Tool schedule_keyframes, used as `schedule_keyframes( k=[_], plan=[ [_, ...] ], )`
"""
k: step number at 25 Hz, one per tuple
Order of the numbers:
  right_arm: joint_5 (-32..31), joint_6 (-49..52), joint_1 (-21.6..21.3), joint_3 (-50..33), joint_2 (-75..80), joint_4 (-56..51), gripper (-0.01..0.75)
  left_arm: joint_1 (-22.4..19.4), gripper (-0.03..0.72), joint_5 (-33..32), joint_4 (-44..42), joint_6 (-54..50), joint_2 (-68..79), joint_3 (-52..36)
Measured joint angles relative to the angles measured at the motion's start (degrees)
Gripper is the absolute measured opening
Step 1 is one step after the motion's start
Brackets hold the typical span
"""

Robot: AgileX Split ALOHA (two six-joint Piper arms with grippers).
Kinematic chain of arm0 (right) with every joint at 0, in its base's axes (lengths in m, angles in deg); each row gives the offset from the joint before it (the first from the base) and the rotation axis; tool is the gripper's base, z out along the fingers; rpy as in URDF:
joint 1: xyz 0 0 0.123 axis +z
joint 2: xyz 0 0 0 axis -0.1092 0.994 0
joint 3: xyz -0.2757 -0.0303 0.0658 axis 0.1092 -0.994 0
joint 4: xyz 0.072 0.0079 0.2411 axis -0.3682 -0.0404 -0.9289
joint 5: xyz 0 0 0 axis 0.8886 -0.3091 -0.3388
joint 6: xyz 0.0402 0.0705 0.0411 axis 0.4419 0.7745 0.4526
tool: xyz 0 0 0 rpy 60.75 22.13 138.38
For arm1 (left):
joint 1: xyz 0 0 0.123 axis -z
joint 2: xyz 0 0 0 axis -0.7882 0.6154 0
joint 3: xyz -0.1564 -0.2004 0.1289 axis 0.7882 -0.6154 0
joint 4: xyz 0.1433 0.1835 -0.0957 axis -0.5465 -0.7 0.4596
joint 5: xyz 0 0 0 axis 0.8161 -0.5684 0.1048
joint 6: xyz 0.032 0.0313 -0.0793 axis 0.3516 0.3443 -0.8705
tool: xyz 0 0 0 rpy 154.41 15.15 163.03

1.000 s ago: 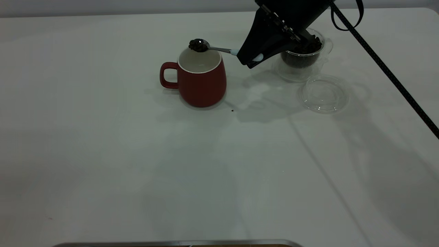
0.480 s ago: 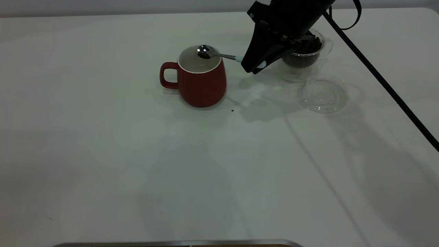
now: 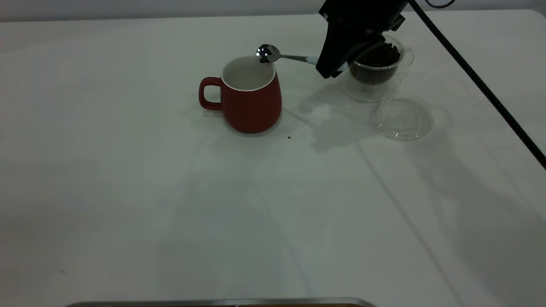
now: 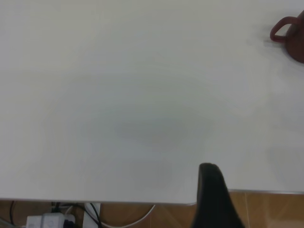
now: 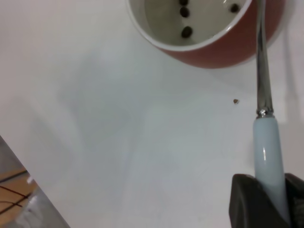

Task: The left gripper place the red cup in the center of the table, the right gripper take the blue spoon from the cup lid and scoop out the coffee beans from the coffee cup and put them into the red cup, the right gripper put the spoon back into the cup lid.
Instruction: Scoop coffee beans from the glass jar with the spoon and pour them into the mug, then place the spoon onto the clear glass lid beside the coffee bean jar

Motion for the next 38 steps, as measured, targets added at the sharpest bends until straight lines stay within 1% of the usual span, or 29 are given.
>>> schedule_keyframes(
  k=[9, 13, 19, 23, 31, 35, 38],
  plan=[
    [-0.7, 0.2, 0.6, 0.0, 0.0, 1.3, 0.115, 0.0, 0.516, 0.0, 0.0, 0.0, 0.0, 0.0],
    [-5.4, 1.1, 0.0, 0.0, -0.6, 1.3, 0.115, 0.0, 0.516, 0.0, 0.0, 0.1, 0.0, 0.0],
    [-12.4, 1.6, -4.0, 0.0, -4.9, 1.8, 0.115, 0.0, 0.516, 0.0, 0.0, 0.1, 0.0, 0.0],
    [-16.0, 3.1, -8.1, 0.0, -6.1, 2.9, 0.115, 0.0, 0.516, 0.0, 0.0, 0.1, 0.0, 0.0],
    [-16.5, 7.0, -14.8, -0.4, -6.1, 7.7, 0.115, 0.0, 0.516, 0.0, 0.0, 0.1, 0.0, 0.0],
    [-16.4, 7.4, -18.2, -3.8, -6.1, 10.1, 0.115, 0.0, 0.516, 0.0, 0.0, 0.1, 0.0, 0.0],
    [-16.4, 7.3, -19.8, -5.7, -6.1, 10.7, 0.115, 0.0, 0.516, 0.0, 0.0, 0.1, 0.0, 0.0]
  ],
)
